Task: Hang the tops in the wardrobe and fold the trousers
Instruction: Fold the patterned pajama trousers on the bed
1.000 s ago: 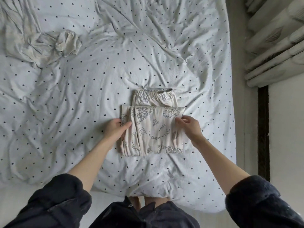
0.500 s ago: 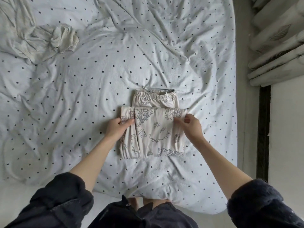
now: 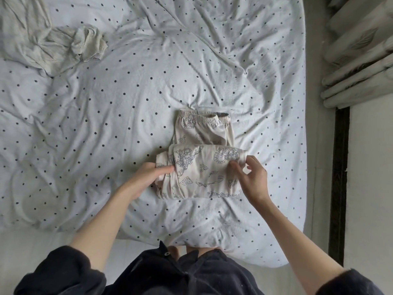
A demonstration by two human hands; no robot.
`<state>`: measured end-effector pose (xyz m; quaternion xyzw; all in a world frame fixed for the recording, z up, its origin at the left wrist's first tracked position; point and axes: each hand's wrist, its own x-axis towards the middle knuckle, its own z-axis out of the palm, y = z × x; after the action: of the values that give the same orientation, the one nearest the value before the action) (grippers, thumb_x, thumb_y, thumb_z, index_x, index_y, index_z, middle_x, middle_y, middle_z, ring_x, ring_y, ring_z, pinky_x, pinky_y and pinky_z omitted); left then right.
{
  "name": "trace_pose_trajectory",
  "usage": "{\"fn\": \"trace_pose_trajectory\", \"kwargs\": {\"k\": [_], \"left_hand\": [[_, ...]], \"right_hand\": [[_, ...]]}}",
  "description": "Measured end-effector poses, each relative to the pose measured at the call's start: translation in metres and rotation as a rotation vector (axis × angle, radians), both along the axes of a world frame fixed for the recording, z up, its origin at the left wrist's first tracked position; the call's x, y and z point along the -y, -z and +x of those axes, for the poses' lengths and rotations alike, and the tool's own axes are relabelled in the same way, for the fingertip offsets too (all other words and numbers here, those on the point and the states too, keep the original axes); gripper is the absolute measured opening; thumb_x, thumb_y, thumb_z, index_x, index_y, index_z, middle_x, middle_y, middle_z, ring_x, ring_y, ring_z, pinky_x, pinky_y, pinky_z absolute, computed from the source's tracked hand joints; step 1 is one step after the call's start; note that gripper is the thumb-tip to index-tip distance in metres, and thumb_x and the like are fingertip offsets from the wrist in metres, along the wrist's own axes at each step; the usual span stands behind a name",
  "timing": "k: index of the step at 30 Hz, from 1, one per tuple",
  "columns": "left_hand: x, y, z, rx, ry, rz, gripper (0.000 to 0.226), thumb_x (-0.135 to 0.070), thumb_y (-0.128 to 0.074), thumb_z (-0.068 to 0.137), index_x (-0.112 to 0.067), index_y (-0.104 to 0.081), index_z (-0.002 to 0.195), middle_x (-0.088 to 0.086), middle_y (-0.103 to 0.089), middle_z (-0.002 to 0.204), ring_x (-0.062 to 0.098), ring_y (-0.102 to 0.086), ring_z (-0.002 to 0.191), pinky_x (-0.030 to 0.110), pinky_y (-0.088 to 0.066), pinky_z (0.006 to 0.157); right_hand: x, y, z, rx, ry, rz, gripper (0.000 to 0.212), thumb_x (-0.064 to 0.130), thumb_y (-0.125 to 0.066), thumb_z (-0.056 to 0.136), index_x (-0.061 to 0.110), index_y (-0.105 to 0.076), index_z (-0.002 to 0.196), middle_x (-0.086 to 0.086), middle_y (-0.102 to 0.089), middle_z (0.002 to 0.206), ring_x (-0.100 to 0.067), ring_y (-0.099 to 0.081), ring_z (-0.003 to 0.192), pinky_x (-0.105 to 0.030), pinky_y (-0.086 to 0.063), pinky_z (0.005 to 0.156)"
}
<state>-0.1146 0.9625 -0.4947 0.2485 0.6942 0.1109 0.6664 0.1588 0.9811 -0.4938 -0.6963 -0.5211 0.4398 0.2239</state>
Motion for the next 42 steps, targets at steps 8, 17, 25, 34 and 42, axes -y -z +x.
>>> {"fn": "trace_pose_trajectory", "kwargs": {"k": [8,17,25,34,42], "left_hand": [[0.008,-0.007,-0.002,-0.124,0.123,0.29,0.049,-0.054,-0.057,0.086,-0.01,-0.063,0.106,0.009,-0.069,0.104,0.021,-0.064,0.101,0.042,-0.048,0.092],[0.025,0.037,0.01,-0.418,0.266,0.284,0.044,-0.045,-0.05,0.092,-0.003,-0.058,0.102,0.008,-0.066,0.095,0.027,-0.062,0.088,0.037,-0.049,0.073],[0.021,0.043,0.018,-0.149,0.184,0.121,0.084,-0.081,-0.054,0.066,-0.03,-0.048,0.132,-0.013,-0.056,0.129,0.012,-0.049,0.122,0.038,-0.037,0.106],[0.011,0.02,0.001,0.094,0.143,-0.24,0.07,-0.057,-0.073,0.063,-0.017,-0.06,0.119,0.006,-0.069,0.111,0.024,-0.065,0.104,0.043,-0.046,0.1],[-0.072,-0.029,-0.024,0.218,-0.423,0.032,0.04,-0.046,-0.043,0.095,-0.01,-0.054,0.11,0.016,-0.071,0.089,0.023,-0.071,0.074,0.029,-0.059,0.062]], "right_hand": [[-0.007,-0.007,0.009,-0.095,-0.038,-0.168,0.037,0.022,-0.056,0.094,0.011,-0.036,0.065,0.001,-0.03,0.06,-0.012,-0.026,0.057,-0.025,-0.022,0.051],[-0.007,0.022,0.001,0.184,-0.058,-0.292,0.039,0.028,-0.054,0.095,0.011,-0.036,0.065,-0.004,-0.044,0.062,-0.025,-0.043,0.067,-0.033,-0.026,0.057],[-0.01,0.035,0.006,0.084,0.051,-0.519,0.06,0.048,-0.061,0.086,0.005,-0.05,0.125,-0.008,-0.059,0.118,-0.025,-0.057,0.108,-0.038,-0.046,0.094],[-0.013,0.013,0.015,-0.108,-0.047,-0.934,0.046,0.038,-0.068,0.083,-0.002,-0.064,0.105,-0.009,-0.066,0.094,-0.019,-0.056,0.078,-0.027,-0.045,0.074],[-0.08,-0.032,0.02,-0.427,0.245,-0.683,0.033,0.042,-0.042,0.098,0.014,-0.057,0.089,-0.006,-0.071,0.078,-0.016,-0.068,0.071,-0.028,-0.044,0.071]]}}
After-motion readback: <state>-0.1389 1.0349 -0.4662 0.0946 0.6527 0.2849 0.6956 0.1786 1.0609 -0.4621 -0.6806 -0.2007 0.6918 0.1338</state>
